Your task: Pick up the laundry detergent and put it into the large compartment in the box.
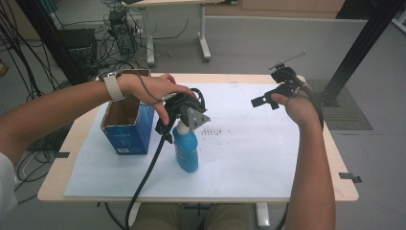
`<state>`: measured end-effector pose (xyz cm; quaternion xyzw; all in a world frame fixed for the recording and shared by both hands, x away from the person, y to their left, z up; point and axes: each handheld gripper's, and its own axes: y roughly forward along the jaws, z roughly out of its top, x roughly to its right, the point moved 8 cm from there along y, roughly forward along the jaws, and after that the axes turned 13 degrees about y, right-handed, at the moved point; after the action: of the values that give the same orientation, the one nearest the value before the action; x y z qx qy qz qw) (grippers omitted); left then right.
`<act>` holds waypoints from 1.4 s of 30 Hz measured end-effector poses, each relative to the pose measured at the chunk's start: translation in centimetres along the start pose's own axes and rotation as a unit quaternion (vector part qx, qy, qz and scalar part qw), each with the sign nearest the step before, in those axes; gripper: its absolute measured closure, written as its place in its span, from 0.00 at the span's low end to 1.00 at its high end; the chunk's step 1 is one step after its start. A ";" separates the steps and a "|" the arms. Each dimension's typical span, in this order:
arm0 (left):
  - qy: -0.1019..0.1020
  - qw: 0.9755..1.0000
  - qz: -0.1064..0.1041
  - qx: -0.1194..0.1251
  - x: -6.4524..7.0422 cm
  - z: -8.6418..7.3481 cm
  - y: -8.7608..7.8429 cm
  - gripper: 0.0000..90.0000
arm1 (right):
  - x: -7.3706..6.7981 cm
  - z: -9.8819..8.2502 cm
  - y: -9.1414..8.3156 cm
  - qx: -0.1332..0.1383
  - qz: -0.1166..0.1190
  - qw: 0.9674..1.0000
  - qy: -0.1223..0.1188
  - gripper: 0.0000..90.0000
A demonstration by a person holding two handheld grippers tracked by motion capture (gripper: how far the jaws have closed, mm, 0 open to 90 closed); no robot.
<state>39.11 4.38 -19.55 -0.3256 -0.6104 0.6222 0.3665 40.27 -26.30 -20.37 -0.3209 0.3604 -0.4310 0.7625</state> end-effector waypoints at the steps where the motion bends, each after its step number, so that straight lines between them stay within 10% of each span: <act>1: 0.001 1.000 0.000 0.000 0.0 0.0 0.1 0.09 | 0.0 0.0 0.0 0.000 0.000 1.000 0.000 0.08; 42: 0.014 1.000 0.012 -0.013 0.1 0.3 3.5 0.17 | 0.2 -0.6 -0.1 0.003 0.002 1.000 0.004 0.08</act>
<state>38.59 4.37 -23.02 -0.3459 -0.6096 0.6138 0.3633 39.80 -26.68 -20.67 -0.3166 0.3629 -0.4320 0.7625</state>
